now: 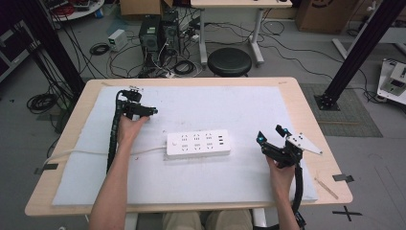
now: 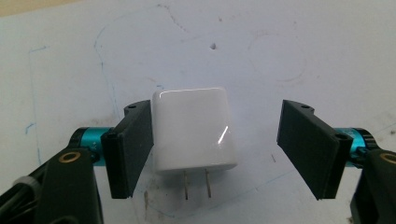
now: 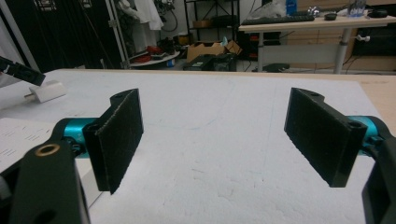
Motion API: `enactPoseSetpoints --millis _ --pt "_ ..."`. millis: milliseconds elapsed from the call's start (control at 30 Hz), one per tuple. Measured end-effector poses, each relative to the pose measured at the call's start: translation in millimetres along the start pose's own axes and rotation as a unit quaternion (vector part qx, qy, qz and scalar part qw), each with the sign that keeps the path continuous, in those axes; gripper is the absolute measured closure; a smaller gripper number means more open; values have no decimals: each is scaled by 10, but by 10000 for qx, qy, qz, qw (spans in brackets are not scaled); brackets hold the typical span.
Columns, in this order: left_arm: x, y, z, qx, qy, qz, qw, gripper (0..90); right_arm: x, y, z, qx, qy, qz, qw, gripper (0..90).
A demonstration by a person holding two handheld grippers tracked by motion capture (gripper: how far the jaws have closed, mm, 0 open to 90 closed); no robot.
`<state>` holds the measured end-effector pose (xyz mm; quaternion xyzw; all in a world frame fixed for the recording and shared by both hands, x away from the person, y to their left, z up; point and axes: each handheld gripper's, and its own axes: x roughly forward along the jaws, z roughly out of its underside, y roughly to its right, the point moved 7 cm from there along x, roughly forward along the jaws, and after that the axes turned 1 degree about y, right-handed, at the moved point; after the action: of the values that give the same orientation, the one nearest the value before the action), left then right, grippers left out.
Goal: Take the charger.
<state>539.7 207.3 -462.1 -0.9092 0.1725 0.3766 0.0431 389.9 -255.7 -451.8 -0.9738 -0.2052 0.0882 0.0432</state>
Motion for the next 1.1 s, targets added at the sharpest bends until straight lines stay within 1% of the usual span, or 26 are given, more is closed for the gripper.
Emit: enactPoseSetpoints --millis 133,233,267,367,600,733,767,867,967,1067,1100 --pt "26 -17 15 -55 -15 15 10000 271 0 1 1 -9 -1 5 10000 199" --pt "80 -47 53 -78 -110 42 9999 278 0 0 1 12 -8 -3 10000 200" --pt "95 -50 63 -115 -127 70 9998 278 -1 -1 1 20 -10 -1 10000 200" --pt "136 -58 88 -112 -188 110 9997 284 0 1 2 20 -12 -2 10000 200" --pt "209 -67 126 -47 -276 -7 9996 304 0 2 1 19 -6 -9 10000 200" --pt "216 -67 130 -58 -278 1 9996 313 1 3 1 17 -3 -4 10000 200" --pt "226 -71 135 -60 -287 -32 9996 313 1 3 1 17 -3 -4 10000 199" --pt "227 -71 135 -68 -286 -35 9996 330 3 5 0 8 1 -16 10000 200" --pt "228 -89 143 -13 -306 -80 9995 366 3 4 0 12 1 -15 10000 200" --pt "228 -89 143 -13 -306 -80 9995 370 3 5 0 10 0 -12 10000 200" --pt "228 -96 145 17 -312 -94 9995 380 3 4 0 6 3 -8 10000 200"
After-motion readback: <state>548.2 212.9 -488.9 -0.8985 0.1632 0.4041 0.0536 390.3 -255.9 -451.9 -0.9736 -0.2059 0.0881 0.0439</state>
